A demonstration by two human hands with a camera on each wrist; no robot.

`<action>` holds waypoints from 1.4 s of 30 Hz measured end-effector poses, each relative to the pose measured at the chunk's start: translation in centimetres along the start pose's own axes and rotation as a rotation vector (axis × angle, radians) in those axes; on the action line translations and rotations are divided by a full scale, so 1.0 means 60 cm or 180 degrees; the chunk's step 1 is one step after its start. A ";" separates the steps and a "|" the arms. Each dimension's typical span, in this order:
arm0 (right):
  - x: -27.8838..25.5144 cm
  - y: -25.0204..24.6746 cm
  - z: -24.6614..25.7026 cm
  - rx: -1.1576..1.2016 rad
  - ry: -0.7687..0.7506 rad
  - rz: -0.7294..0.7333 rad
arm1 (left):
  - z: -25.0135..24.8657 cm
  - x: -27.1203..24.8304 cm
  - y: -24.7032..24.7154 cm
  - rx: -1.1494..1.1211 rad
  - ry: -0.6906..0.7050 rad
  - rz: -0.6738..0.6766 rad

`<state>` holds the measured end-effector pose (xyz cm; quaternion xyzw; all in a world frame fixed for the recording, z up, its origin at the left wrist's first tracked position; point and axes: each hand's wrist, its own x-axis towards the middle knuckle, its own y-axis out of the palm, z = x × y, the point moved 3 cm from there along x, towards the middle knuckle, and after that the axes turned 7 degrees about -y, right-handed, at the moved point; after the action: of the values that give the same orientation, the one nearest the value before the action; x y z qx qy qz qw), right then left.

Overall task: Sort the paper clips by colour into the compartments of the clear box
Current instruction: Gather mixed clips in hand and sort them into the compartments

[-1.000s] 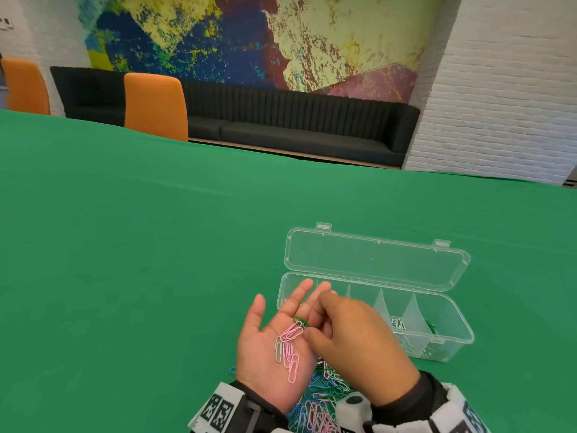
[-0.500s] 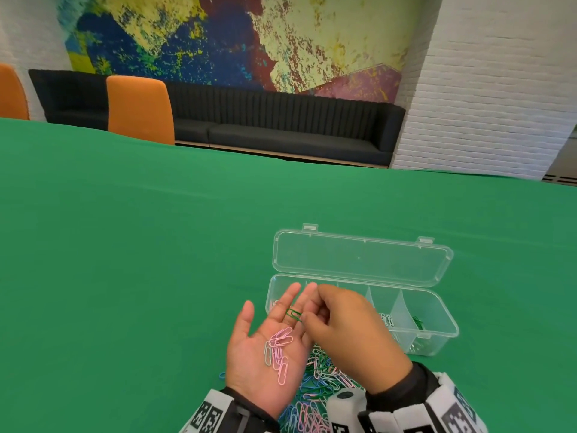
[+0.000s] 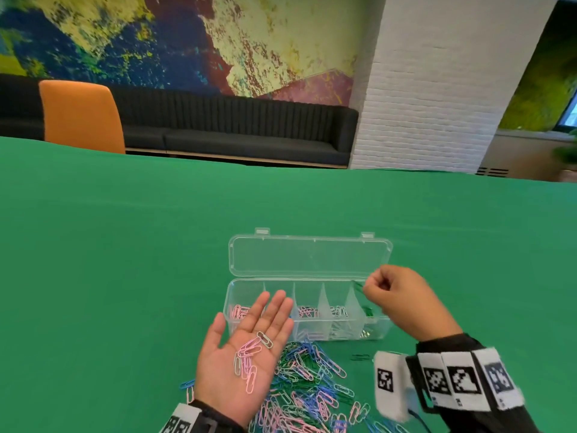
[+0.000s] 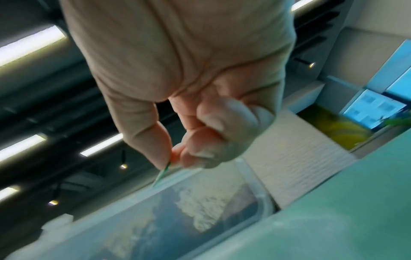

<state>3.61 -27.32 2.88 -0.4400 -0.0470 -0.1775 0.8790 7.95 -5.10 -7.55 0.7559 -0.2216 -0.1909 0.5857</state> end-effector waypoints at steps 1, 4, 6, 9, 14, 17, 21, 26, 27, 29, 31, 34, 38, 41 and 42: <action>0.004 -0.005 -0.025 -0.0134 0.0177 0.0011 | 0.004 -0.007 0.015 0.0460 0.0109 -0.0036; 0.006 -0.006 -0.066 -0.0386 0.0393 0.0168 | -0.003 -0.002 -0.009 0.0965 0.0391 0.0520; 0.004 -0.007 -0.055 -0.0060 0.0243 0.0190 | 0.010 0.005 -0.011 0.0616 0.0064 0.0620; -0.004 -0.003 0.000 0.0814 -0.0096 0.0571 | 0.018 0.013 0.015 -0.0150 -0.0296 0.0477; -0.044 0.043 0.103 0.0438 -0.1052 0.1197 | 0.028 0.005 0.052 -0.0292 -0.0238 0.0193; -0.069 0.080 0.129 -0.0180 -0.1361 0.1202 | 0.030 0.001 0.046 -0.0170 -0.0429 0.0417; -0.066 0.113 0.125 -0.0336 -0.1226 0.0972 | 0.027 -0.004 0.037 -0.0321 -0.0470 0.0416; -0.065 0.133 0.118 -0.0392 -0.1205 0.0907 | 0.027 -0.009 0.037 -0.0478 -0.0413 0.0319; -0.064 0.135 0.117 -0.0398 -0.1209 0.0910 | 0.029 -0.009 0.037 -0.0496 -0.0426 0.0310; -0.065 0.136 0.118 -0.0370 -0.1214 0.0891 | 0.032 -0.010 0.037 -0.0471 -0.0476 0.0302; -0.066 0.133 0.120 -0.0372 -0.1209 0.0861 | 0.033 -0.010 0.036 -0.0423 -0.0475 0.0306; -0.068 0.131 0.122 -0.0430 -0.1180 0.0810 | 0.033 -0.010 0.033 -0.0281 -0.0486 0.0372; -0.067 0.136 0.116 -0.0580 -0.1244 0.0798 | 0.035 -0.013 0.035 -0.0154 -0.0567 0.0653; -0.061 0.136 0.110 -0.0525 -0.1197 0.0723 | 0.037 -0.007 0.027 -0.0352 -0.0537 0.0407; -0.058 0.133 0.107 -0.0511 -0.1149 0.0686 | 0.038 -0.007 0.027 -0.0459 -0.0513 0.0304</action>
<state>3.67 -16.95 -0.09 -0.5357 -0.1419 -0.0041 0.8324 6.18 -7.07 -6.50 0.6826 -0.2894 -0.2385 0.6272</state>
